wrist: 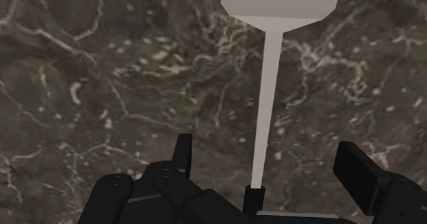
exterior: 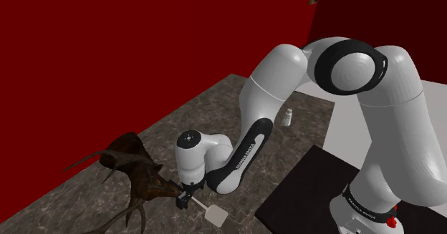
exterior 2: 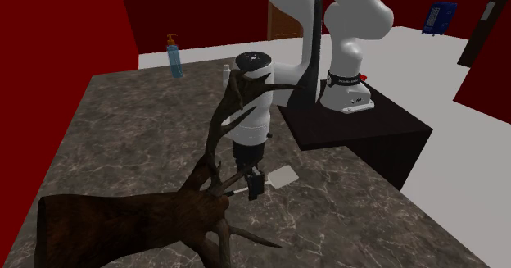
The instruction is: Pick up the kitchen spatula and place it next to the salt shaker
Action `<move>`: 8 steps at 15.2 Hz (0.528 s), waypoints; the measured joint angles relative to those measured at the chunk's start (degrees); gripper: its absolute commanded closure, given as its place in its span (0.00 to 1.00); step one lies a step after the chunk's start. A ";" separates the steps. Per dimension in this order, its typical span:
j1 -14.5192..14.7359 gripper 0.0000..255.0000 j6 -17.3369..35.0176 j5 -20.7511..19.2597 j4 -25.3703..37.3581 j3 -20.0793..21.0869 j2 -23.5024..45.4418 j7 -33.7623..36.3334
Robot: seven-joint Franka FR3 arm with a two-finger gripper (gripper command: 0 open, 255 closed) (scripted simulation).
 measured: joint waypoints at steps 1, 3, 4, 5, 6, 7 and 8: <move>0.04 0.00 0.05 -0.05 0.07 -0.06 0.13 0.03; 0.11 0.00 0.11 -0.11 0.16 -0.12 0.26 0.08; 0.12 0.00 0.13 -0.13 0.17 -0.14 0.28 0.09; 0.12 0.00 0.13 -0.13 0.18 -0.14 0.29 0.09; 0.12 1.00 0.14 -0.14 0.18 -0.15 0.30 0.09; 0.13 1.00 0.14 -0.14 0.19 -0.15 0.30 0.09; 0.13 1.00 0.14 -0.14 0.19 -0.15 0.31 0.09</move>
